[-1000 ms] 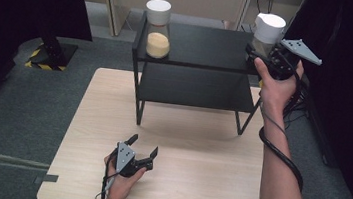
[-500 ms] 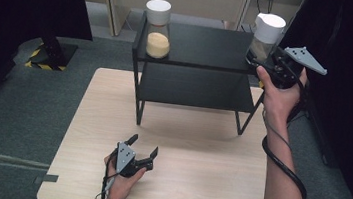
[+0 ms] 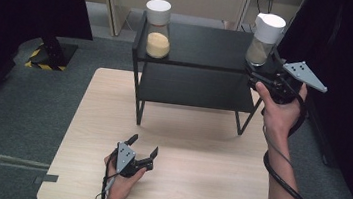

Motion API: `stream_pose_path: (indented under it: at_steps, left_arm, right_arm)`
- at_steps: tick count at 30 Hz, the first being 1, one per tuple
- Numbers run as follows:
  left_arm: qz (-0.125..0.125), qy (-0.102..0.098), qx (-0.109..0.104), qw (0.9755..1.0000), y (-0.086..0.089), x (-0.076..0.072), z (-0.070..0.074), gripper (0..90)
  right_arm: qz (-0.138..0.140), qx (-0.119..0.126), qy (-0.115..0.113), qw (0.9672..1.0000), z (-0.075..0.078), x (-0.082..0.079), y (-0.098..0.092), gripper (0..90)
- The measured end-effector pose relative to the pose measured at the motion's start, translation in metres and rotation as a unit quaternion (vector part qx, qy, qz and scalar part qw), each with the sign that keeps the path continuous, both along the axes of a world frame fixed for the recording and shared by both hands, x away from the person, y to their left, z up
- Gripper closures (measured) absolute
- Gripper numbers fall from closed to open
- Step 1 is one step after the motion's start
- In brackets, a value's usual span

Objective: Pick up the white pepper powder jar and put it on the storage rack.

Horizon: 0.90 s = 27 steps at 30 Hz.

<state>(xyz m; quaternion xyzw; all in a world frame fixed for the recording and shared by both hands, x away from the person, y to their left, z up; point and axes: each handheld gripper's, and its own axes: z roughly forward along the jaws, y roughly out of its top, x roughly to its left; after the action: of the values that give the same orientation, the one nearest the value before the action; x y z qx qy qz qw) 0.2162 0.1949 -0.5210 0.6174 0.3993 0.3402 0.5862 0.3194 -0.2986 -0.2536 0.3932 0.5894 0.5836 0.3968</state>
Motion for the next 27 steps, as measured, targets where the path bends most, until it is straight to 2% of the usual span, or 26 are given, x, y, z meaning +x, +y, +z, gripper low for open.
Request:
stream_pose_path:
  at_steps: [19, 25, 27]
  left_arm:
    - [0.001, -0.001, 0.001, 1.0000, 0.000, 0.000, 0.000, 12.3]
    - [0.001, -0.001, 0.000, 1.0000, 0.000, 0.000, 0.000, 12.3]
    - [0.001, 0.000, 0.000, 1.0000, 0.000, 0.000, 0.000, 12.3]
  right_arm:
    - [0.017, -0.008, -0.007, 0.9998, -0.022, -0.028, -0.004, 7.6]
    - [0.022, -0.017, -0.003, 0.9996, -0.033, -0.035, -0.005, 7.5]
    - [0.023, -0.026, -0.002, 0.9994, -0.036, -0.037, -0.004, 7.5]
